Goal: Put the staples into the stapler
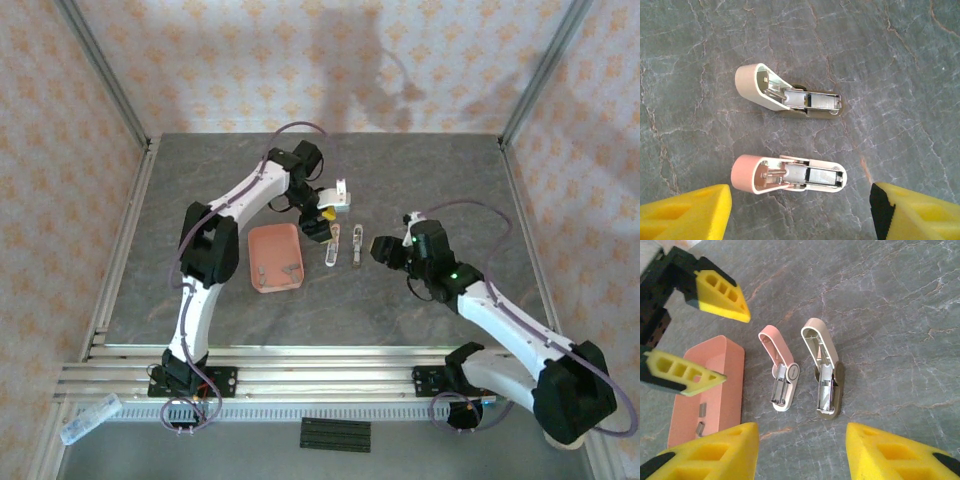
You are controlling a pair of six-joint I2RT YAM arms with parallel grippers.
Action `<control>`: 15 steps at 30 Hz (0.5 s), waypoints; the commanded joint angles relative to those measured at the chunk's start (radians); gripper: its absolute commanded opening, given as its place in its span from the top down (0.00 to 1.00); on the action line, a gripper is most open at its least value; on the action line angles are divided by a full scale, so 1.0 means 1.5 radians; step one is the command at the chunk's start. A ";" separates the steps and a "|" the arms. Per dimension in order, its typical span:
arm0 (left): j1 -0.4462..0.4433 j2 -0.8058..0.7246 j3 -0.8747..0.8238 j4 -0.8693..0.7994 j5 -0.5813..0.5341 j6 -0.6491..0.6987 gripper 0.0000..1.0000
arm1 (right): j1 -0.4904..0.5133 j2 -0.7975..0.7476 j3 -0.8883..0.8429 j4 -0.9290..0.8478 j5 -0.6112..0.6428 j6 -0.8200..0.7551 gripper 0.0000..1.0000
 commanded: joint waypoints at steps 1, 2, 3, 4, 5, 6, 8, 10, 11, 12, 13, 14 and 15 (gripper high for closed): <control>-0.009 0.025 0.042 -0.040 -0.021 0.040 0.25 | -0.005 -0.033 -0.018 -0.009 0.020 0.008 0.50; -0.010 0.032 0.049 -0.038 -0.024 0.040 0.25 | -0.004 -0.039 -0.020 -0.015 0.021 0.009 0.50; -0.012 0.038 0.058 -0.036 -0.027 0.041 0.24 | -0.004 -0.044 -0.021 -0.021 0.021 0.008 0.50; -0.013 0.043 0.066 -0.033 -0.028 0.041 0.24 | -0.003 -0.046 -0.021 -0.025 0.019 0.007 0.50; -0.014 0.051 0.072 -0.029 -0.028 0.038 0.23 | -0.004 -0.048 -0.021 -0.029 0.017 0.007 0.49; -0.013 0.058 0.078 -0.022 -0.028 0.034 0.22 | -0.004 -0.050 -0.021 -0.030 0.016 0.006 0.49; -0.014 0.072 0.092 -0.022 -0.034 0.036 0.22 | -0.004 -0.051 -0.023 -0.030 0.011 0.009 0.49; -0.015 0.086 0.108 -0.029 -0.038 0.036 0.22 | -0.004 -0.051 -0.024 -0.030 0.008 0.010 0.49; -0.016 0.092 0.113 -0.030 -0.036 0.036 0.22 | -0.003 -0.052 -0.025 -0.030 0.007 0.010 0.49; -0.016 0.094 0.116 -0.033 -0.037 0.037 0.22 | -0.004 -0.051 -0.025 -0.029 0.007 0.011 0.49; -0.016 0.095 0.116 -0.035 -0.036 0.040 0.22 | -0.004 -0.051 -0.026 -0.028 0.007 0.012 0.49; -0.016 0.096 0.113 -0.036 -0.036 0.043 0.24 | -0.004 -0.050 -0.027 -0.028 0.007 0.012 0.49; -0.016 0.095 0.110 -0.037 -0.037 0.045 0.25 | -0.003 -0.051 -0.028 -0.026 0.007 0.014 0.49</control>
